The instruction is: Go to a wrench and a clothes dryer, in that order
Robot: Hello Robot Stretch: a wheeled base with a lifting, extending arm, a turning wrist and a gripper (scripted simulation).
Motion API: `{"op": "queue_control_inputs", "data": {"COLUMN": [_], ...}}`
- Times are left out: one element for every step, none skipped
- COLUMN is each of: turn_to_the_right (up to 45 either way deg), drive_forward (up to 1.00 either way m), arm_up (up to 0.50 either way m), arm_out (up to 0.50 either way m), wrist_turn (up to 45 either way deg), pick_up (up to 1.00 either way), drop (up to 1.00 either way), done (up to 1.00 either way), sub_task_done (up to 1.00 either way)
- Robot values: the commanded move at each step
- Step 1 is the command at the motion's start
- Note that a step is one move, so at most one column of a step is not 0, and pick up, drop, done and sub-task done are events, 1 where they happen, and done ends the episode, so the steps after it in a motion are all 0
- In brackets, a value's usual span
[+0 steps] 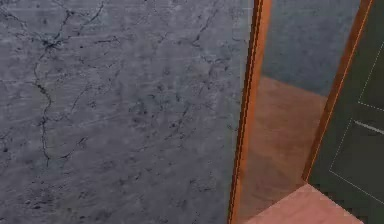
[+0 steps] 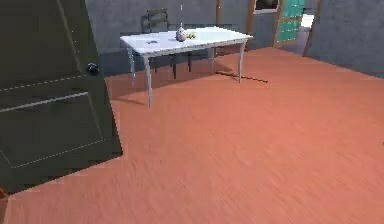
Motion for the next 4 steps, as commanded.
{"op": "queue_control_inputs", "data": {"turn_to_the_right": [45.0, 45.0, 27.0, 0.0], "drive_forward": [0.0, 0.0, 0.0, 1.0], "arm_up": [0.0, 0.0, 0.0, 0.0], "arm_out": [0.0, 0.0, 0.0, 0.0], "wrist_turn": [0.0, 0.0, 0.0, 0.0], "pick_up": [0.0, 0.0, 0.0, 0.0], "drop": [0.0, 0.0, 0.0, 0.0], "done": [0.0, 0.0, 0.0, 0.0], "sub_task_done": [0.0, 0.0, 0.0, 0.0]}}
